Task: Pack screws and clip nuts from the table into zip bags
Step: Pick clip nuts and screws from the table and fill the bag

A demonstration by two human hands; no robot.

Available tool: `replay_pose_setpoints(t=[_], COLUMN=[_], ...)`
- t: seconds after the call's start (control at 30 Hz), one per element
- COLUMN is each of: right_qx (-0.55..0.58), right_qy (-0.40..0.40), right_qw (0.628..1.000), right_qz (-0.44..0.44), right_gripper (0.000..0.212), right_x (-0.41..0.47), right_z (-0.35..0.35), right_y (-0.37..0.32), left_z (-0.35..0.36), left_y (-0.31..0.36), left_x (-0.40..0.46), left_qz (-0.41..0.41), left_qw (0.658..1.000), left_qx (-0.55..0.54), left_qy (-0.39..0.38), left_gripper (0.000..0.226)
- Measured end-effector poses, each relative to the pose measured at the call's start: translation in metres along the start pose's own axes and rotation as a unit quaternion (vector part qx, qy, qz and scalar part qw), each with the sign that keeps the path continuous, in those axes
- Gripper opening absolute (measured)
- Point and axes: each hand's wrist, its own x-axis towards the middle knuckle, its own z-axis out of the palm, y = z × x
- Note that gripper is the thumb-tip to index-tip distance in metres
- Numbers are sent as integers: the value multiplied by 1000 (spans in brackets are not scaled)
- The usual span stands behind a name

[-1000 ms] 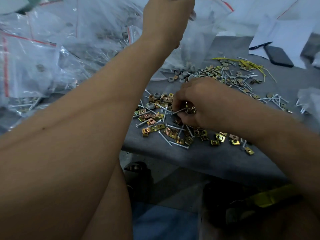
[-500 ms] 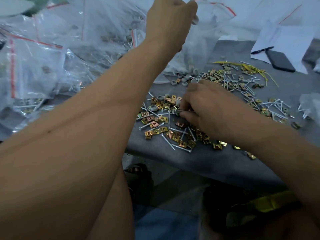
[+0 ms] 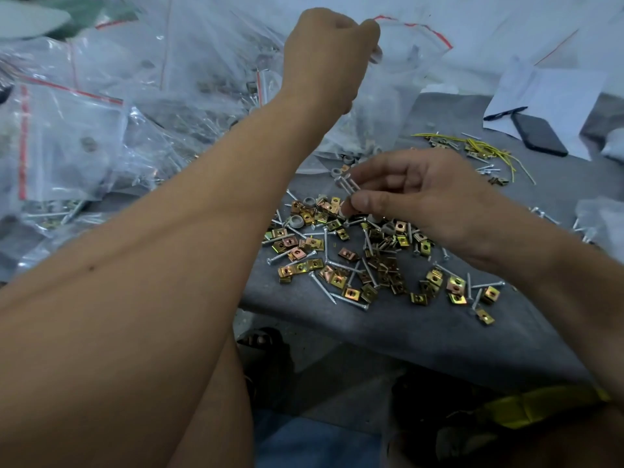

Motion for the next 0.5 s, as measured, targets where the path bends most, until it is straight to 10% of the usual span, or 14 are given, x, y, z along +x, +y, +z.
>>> replay_pose_setpoints(t=[0.23,0.5], right_qx=[-350,-487], right_qy=[8,-79], right_qw=[923,846], right_qz=[-161,-205], right_gripper=[18,16], right_x=[5,12], right_z=[5,22], right_y=[-1,0], left_z=[0,1], left_y=[-1,-3], left_x=[0,-3], left_qz=[-3,11], left_qw=[1000,1000], left_qx=[-4,-2], left_qy=[-9,-16], left_gripper=[24,25])
